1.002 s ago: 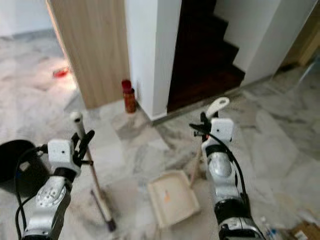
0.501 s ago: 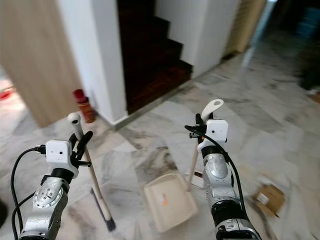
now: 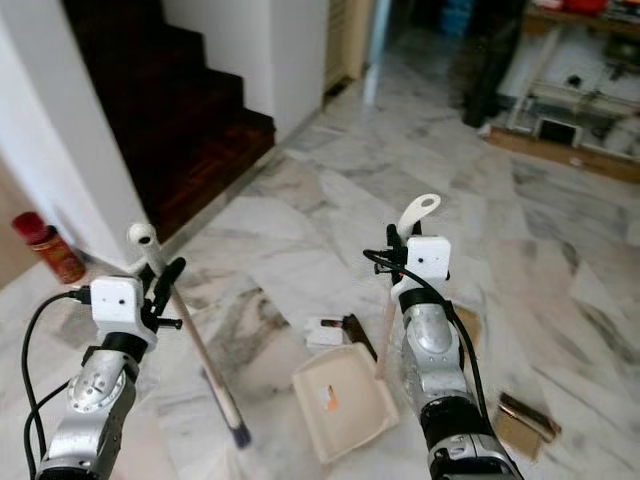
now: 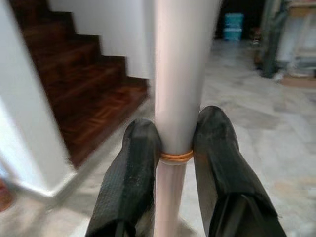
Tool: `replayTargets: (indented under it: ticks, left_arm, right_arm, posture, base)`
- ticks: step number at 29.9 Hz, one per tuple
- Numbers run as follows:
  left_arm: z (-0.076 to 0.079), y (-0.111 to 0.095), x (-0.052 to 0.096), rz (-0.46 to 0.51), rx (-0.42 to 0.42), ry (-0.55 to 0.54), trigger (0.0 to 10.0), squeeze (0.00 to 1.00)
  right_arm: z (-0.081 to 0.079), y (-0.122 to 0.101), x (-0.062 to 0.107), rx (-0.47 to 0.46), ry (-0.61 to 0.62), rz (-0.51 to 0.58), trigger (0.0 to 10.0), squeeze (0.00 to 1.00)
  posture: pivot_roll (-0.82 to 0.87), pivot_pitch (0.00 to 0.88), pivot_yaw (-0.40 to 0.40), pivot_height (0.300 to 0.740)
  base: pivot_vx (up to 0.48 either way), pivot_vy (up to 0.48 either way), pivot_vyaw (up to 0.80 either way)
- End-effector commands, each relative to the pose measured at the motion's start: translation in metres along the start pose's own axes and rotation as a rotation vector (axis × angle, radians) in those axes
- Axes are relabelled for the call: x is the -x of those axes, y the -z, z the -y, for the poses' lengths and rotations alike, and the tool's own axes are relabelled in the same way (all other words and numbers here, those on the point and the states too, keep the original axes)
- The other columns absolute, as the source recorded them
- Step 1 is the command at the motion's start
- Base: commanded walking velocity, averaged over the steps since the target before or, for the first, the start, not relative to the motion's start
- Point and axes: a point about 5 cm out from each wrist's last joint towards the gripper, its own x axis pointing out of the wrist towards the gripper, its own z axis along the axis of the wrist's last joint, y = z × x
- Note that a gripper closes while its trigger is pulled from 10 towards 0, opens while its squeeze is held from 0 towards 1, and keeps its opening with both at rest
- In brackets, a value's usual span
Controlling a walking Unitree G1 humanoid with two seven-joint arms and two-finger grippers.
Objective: Sweep floor
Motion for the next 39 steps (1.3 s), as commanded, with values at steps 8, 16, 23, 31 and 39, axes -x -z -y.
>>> replayTargets:
  ticks: [8, 16, 23, 31, 39]
  left_arm:
    - [0.0038, -0.0066, -0.0037, 0.031, -0.008, 0.015, 10.0, 0.0]
    - [0.0067, -0.0066, -0.0038, 0.034, -0.009, 0.023, 10.0, 0.0]
    - [0.0067, -0.0065, -0.005, 0.033, -0.012, 0.033, 10.0, 0.0]
    - [0.0057, -0.0078, -0.0063, 0.035, -0.021, 0.041, 10.0, 0.0]
    - [0.0106, -0.0062, -0.0044, 0.031, -0.021, 0.062, 10.0, 0.0]
  right_arm:
    - [0.0026, -0.0133, -0.0067, 0.009, 0.008, 0.054, 10.0, 0.0]
    - [0.0047, -0.0135, -0.0064, 0.01, 0.014, 0.053, 10.0, 0.0]
    - [0.0047, -0.0132, -0.0068, 0.003, 0.029, 0.052, 10.0, 0.0]
    - [0.0014, -0.0096, -0.0051, -0.005, 0.039, 0.04, 10.0, 0.0]
    - [0.0046, -0.0112, -0.0055, -0.003, 0.044, 0.047, 10.0, 0.0]
  posture:
    - [-0.03, 0.0, -0.02, 0.74]
    - [-0.04, 0.001, -0.023, 0.74]
    - [-0.04, 0.0, -0.012, 0.74]
    - [-0.03, 0.0, -0.01, 0.74]
    - [-0.04, 0.0, -0.006, 0.74]
  base:
    - [0.0, 0.0, -0.79]
    - [0.0, 0.0, -0.79]
    - [0.0, 0.0, -0.79]
    - [0.0, 0.0, -0.79]
    - [0.0, 0.0, -0.79]
